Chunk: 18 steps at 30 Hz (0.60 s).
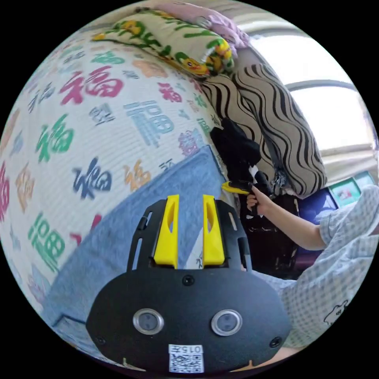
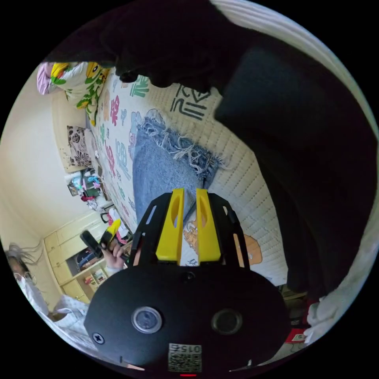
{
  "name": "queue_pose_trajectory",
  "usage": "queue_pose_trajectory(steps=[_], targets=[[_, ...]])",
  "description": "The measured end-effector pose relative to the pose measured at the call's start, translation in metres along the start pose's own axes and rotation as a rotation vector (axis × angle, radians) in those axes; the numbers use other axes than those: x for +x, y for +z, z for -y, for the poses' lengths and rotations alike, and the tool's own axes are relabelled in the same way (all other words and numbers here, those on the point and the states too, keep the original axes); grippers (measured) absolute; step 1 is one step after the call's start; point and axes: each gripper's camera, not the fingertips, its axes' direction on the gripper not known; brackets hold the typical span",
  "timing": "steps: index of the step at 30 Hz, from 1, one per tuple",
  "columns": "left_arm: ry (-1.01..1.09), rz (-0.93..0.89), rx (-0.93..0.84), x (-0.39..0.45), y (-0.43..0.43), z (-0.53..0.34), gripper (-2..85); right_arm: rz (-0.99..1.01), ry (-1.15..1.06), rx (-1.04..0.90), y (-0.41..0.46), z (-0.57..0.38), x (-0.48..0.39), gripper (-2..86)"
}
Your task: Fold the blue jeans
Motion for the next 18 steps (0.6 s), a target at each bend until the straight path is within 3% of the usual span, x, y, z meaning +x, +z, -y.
queue_pose_trajectory(steps=[3, 9, 18], targets=[[0.206, 0.040, -0.127, 0.049, 0.090, 0.120, 9.1, -0.066, -0.039, -0.001, 0.007, -0.003, 0.003, 6.1], [0.288, 0.143, -0.348, 0.114, 0.246, 0.263, 6.7, -0.005, -0.103, 0.041, 0.031, 0.000, 0.016, 4.9], [0.320, 0.141, -0.353, 0.186, 0.361, 0.393, -0.8, -0.059, -0.162, 0.099, 0.060, -0.008, 0.017, 0.0]])
